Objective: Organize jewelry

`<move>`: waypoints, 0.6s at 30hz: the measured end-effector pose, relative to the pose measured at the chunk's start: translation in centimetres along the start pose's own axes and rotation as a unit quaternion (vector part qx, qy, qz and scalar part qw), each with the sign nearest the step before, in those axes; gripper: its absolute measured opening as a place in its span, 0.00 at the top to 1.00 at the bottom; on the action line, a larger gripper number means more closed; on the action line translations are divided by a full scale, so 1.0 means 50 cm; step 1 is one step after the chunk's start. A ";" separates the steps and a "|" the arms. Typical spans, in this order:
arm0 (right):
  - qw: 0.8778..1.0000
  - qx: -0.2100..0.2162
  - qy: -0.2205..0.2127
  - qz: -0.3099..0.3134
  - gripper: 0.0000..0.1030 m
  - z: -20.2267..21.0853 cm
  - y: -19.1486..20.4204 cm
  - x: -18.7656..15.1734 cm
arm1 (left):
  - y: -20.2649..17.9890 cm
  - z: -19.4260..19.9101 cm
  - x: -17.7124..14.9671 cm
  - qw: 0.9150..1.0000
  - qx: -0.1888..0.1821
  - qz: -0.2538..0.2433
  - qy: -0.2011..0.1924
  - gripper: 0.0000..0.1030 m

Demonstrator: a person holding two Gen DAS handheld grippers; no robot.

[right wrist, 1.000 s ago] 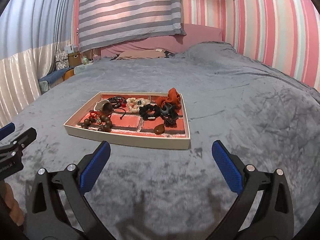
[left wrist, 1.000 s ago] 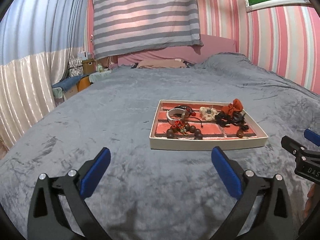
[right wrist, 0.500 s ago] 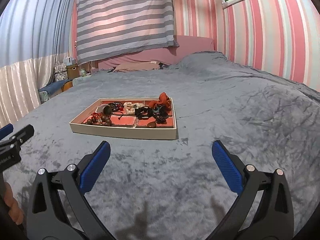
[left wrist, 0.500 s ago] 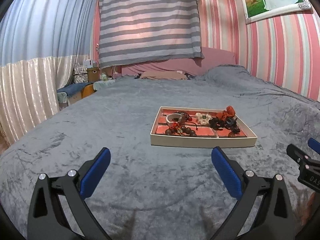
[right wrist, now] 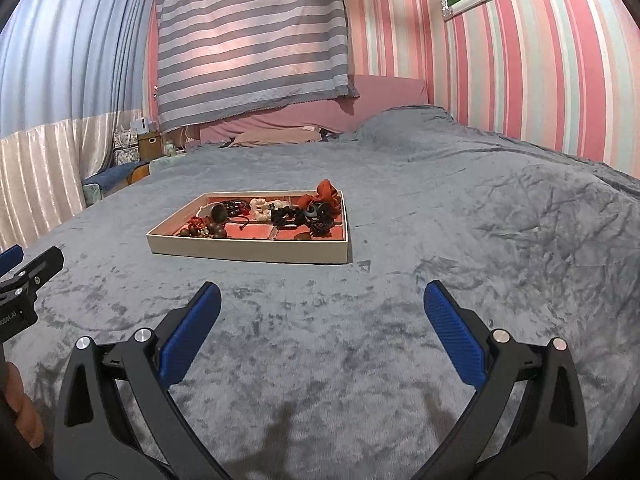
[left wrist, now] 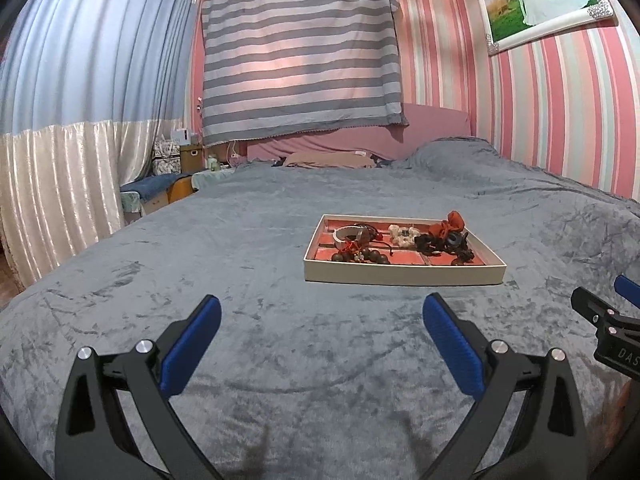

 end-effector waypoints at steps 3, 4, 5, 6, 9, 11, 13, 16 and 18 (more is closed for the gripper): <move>1.000 0.000 -0.006 0.003 0.04 0.009 0.001 -0.005 | 0.004 0.007 -0.004 1.000 0.001 0.003 -0.006 0.04; 1.000 0.000 -0.008 0.004 0.04 0.012 0.002 -0.008 | 0.003 0.009 -0.006 1.000 0.001 0.002 -0.006 0.04; 1.000 0.000 -0.009 0.004 0.04 0.014 0.003 -0.009 | 0.003 0.010 -0.007 1.000 0.002 0.002 -0.007 0.04; 1.000 0.000 -0.009 0.004 0.04 0.016 0.002 -0.010 | 0.003 0.011 -0.009 1.000 0.002 0.002 -0.009 0.04; 1.000 0.003 -0.014 0.005 0.04 0.024 0.004 -0.014 | 0.002 0.016 -0.012 1.000 0.003 0.001 -0.012 0.04; 1.000 0.001 -0.018 0.011 0.04 0.027 0.006 -0.016 | 0.001 0.019 -0.013 1.000 0.003 -0.001 -0.016 0.04; 1.000 0.001 -0.017 0.009 0.04 0.029 0.005 -0.017 | 0.000 0.019 -0.014 1.000 0.003 -0.003 -0.017 0.04; 1.000 0.000 -0.017 0.007 0.04 0.029 0.003 -0.020 | -0.003 0.019 -0.019 1.000 -0.001 -0.005 -0.017 0.04; 1.000 -0.002 -0.016 0.007 0.04 0.029 0.001 -0.021 | -0.005 0.021 -0.021 1.000 -0.006 -0.006 -0.016 0.04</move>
Point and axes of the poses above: each gripper's, at about its wrist camera, not at the fingertips, and z roughly against the way its jaws point, y to its left, x to its top, the point moved 1 cm from there along -z, roughly the way its jaws point, and after that the axes turned 9 degrees about -y, right-handed, at the moved point
